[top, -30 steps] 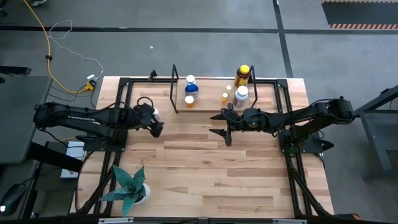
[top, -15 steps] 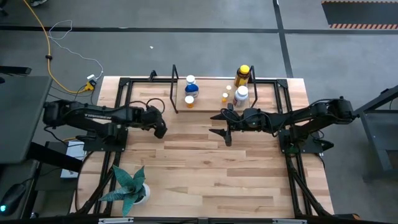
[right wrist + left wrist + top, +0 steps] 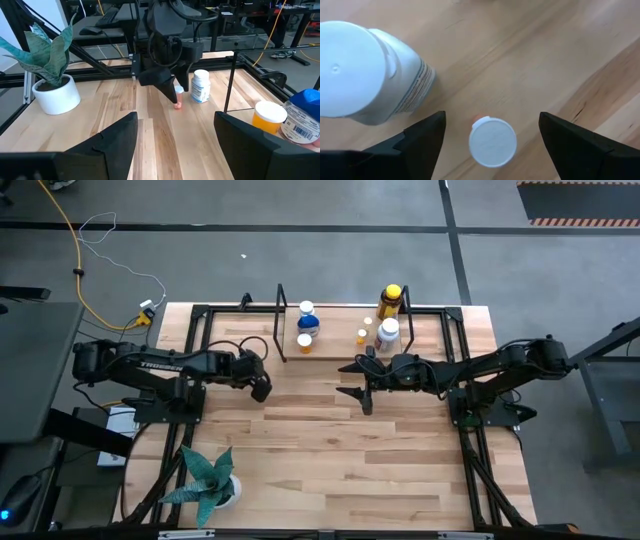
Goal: Pick and place medicine bottles onto shelf by color
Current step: Put the small pink pill bottle on the shelf
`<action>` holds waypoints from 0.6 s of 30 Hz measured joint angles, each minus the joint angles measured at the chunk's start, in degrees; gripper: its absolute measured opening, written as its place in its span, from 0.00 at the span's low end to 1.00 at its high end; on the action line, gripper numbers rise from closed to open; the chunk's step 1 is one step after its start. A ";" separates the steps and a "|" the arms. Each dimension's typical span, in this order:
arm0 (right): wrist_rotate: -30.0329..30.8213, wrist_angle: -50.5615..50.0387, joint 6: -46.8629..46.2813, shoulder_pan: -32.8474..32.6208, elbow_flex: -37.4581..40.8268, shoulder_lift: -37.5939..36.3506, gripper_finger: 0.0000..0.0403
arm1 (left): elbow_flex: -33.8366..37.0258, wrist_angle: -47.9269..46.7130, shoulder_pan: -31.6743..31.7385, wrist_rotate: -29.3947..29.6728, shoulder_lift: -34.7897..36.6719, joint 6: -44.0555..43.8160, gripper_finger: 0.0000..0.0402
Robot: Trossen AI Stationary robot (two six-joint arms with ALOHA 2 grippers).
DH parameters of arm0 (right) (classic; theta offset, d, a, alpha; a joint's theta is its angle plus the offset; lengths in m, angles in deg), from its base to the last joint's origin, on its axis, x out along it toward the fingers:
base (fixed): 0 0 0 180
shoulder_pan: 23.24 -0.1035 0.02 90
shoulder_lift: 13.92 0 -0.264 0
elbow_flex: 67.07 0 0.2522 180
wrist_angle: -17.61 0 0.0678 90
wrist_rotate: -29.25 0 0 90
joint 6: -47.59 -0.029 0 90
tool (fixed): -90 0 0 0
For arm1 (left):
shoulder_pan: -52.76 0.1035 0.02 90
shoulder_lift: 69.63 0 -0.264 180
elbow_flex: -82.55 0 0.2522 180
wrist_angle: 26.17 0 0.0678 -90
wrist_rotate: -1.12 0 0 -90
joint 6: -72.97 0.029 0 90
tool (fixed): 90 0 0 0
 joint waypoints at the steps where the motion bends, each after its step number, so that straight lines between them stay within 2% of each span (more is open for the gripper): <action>1: -0.01 0.00 0.00 0.00 0.00 0.00 0.63 | 0.00 -0.15 0.00 -0.08 0.00 0.00 0.75; 18: -0.01 0.00 0.04 0.00 0.00 0.00 0.63 | 0.00 -0.29 0.00 -0.25 0.00 -0.42 0.47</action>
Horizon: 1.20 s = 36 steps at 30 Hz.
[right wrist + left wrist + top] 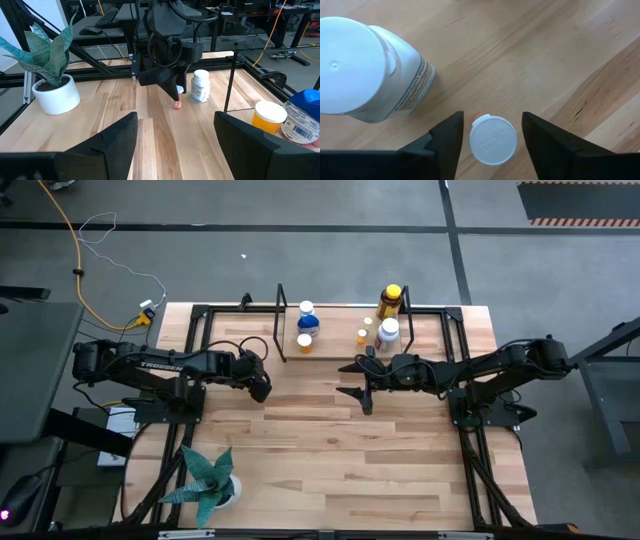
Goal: Pick and place medicine bottles onto shelf by color
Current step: Put the small pink pill bottle on the shelf
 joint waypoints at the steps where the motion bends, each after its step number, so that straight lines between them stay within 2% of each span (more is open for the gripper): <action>1: 0.00 0.00 0.01 0.00 0.00 0.00 0.63 | 0.00 -0.02 0.00 0.00 0.00 0.00 0.46; 9: 0.01 0.00 0.01 0.00 0.00 0.00 0.63 | 0.00 -0.02 0.00 -0.02 0.02 0.00 0.38; 22: 0.01 0.00 0.01 0.00 0.00 0.00 0.63 | -1.75 -0.27 0.00 0.02 0.04 0.43 0.30; 30: 0.01 -0.02 0.01 0.02 0.00 0.00 0.63 | -1.90 -0.46 0.00 -0.23 0.04 0.42 0.28; 36: 0.01 -0.11 -0.10 0.00 0.00 0.00 0.63 | -1.90 1.36 -0.70 -2.99 0.04 0.42 0.28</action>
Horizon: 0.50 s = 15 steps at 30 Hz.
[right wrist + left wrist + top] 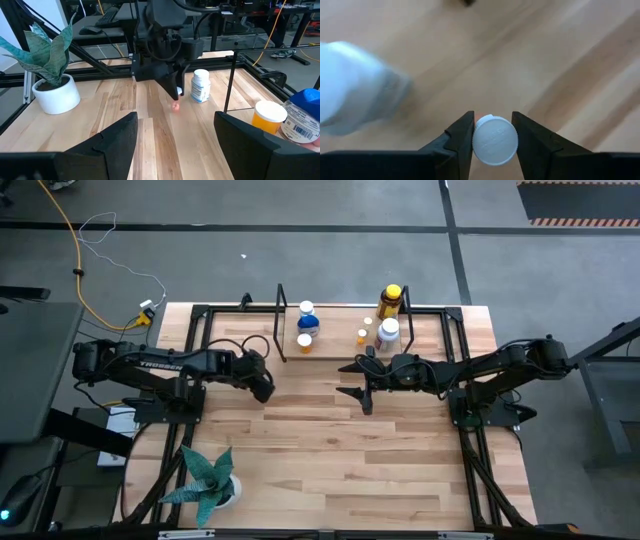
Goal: Pick and place medicine bottles onto shelf by color
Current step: Put the small pink pill bottle on the shelf
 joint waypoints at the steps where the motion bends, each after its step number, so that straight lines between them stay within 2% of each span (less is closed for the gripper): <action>1: 0.00 0.00 -0.03 0.00 0.00 0.00 0.63 | 0.00 1.10 -0.30 -0.68 0.00 0.02 0.28; 8: 0.00 2.71 0.11 0.01 -0.02 0.00 0.63 | -0.90 12.46 -2.68 -4.99 -0.02 2.26 0.28; 15: -0.10 7.08 0.19 0.00 -0.02 -0.02 0.63 | -9.96 12.91 -5.70 -1.47 -5.96 6.43 0.28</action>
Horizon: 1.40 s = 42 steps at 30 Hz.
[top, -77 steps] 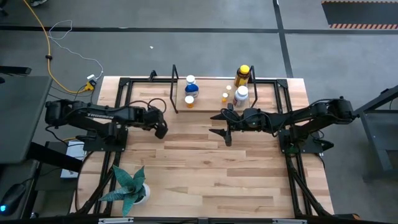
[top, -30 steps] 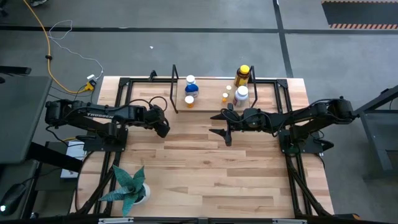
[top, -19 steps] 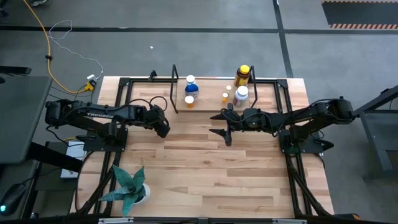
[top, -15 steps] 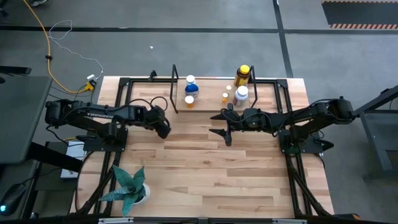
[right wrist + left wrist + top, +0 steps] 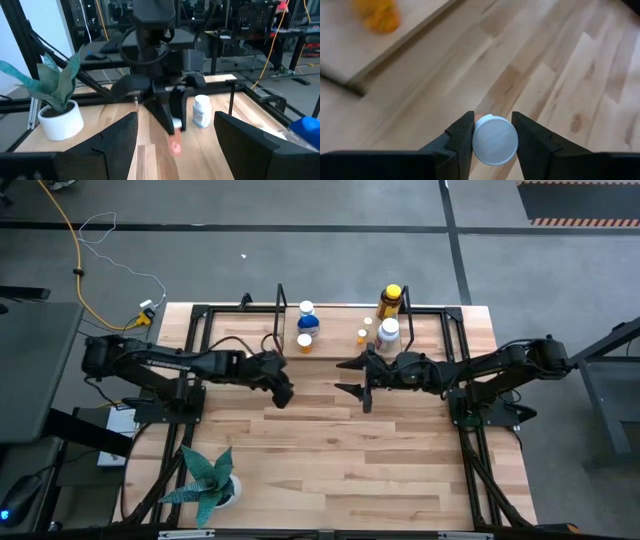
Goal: Pick and place medicine bottles onto shelf by color
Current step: Put the small pink pill bottle on the shelf
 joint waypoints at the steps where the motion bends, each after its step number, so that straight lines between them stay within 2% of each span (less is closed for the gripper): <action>1: -0.16 0.40 0.22 0.00 0.00 0.00 0.63 | -1.81 -0.08 -0.06 -0.02 -1.80 1.33 0.28; 11: -0.78 0.50 2.37 -2.65 0.00 -3.45 0.63 | -26.92 -9.77 6.29 3.41 -23.03 14.79 0.28; 17: -1.06 0.28 5.04 -5.34 0.00 -5.07 0.63 | -41.70 -12.73 9.44 2.97 -31.96 22.84 0.28; 23: -1.06 0.07 5.53 -6.49 0.00 -6.08 0.63 | -52.94 -17.78 11.74 1.08 -40.46 26.30 0.28; 29: -1.05 -0.15 5.53 -6.47 0.00 -6.08 0.63 | -59.50 -18.27 13.08 0.91 -46.61 28.69 0.28; 32: -1.04 -0.13 5.53 -6.47 0.00 -6.08 0.63 | -62.32 -18.64 13.93 -1.10 -48.79 28.72 0.28; 42: -1.04 -0.10 5.51 -6.47 0.00 -6.08 0.63 | -63.48 -17.82 16.97 -5.43 -51.54 28.48 0.28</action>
